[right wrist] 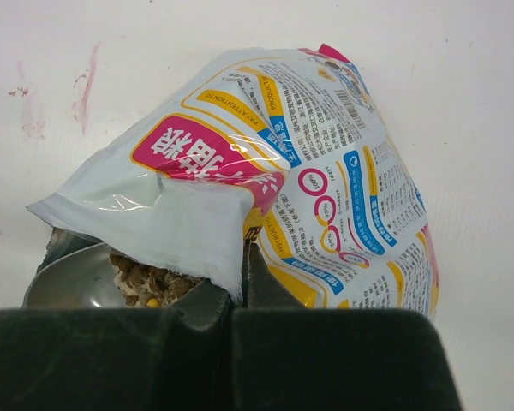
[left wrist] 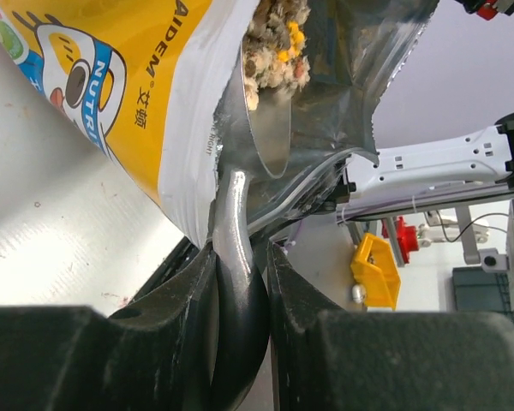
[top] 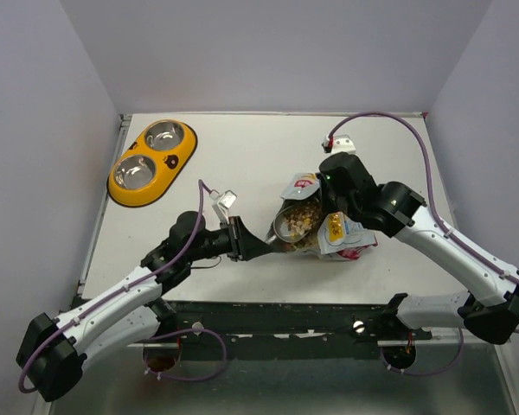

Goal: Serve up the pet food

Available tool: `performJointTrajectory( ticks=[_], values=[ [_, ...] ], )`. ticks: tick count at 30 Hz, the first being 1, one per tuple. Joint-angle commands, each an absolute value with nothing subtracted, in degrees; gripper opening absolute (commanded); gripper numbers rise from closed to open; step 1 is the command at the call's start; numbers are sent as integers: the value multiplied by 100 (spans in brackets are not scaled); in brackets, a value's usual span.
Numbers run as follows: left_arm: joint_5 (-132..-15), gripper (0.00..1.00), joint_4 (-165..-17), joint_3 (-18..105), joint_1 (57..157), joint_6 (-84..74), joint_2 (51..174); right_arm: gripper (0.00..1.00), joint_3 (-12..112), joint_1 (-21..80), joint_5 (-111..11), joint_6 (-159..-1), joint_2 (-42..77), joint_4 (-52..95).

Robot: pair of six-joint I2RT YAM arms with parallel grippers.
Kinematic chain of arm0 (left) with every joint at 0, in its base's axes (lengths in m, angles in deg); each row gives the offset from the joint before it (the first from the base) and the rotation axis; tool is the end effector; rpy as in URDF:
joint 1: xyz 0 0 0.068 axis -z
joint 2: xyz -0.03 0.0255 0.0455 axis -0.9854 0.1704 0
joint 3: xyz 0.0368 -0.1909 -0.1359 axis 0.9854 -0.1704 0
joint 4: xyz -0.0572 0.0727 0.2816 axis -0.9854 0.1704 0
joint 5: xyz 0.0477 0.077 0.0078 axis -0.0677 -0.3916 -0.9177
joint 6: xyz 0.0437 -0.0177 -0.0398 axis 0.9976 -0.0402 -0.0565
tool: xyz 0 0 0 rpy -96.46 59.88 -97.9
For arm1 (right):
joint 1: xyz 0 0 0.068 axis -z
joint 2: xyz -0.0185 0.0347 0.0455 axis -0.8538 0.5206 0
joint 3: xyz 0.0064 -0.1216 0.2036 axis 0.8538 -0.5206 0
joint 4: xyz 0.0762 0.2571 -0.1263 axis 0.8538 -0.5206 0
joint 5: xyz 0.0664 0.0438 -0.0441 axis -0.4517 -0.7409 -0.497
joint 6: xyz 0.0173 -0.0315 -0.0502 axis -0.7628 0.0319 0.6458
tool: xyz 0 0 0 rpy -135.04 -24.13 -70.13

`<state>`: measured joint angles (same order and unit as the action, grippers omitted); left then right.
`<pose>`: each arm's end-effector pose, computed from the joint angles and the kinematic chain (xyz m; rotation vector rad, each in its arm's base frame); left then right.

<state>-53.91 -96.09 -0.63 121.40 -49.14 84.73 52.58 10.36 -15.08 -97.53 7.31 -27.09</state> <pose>0.1858 -0.1916 0.2179 0.1424 2.0881 -1.5686 0.2183 0.2130 0.3461 -0.2240 2.2042 0.1590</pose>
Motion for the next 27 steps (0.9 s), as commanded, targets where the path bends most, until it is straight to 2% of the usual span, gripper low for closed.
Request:
performJointTrajectory(
  ticks=[1,5,8,11,20,27],
  values=[
    [-5600,0,-10316,-386,12079,-5116,8520,1,5643,1125,-1061,-9786,596,-2604],
    [-6108,0,-9472,-332,12299,-4923,7871,1,5722,1125,-1027,-9778,526,-2683],
    [-6346,0,-9978,-613,12221,-4835,7903,1,5652,1125,-1035,-9769,500,-2639],
    [-5917,0,-10306,-475,11992,-5019,8457,1,5634,1125,-1114,-9760,570,-2578],
    [-5687,0,-9876,-658,12115,-5220,7730,1,5678,1143,-1141,-9637,552,-2630],
    [-5486,0,-8479,-167,11992,-5467,7561,1,5661,1126,-1255,-9672,544,-2648]
  ],
)
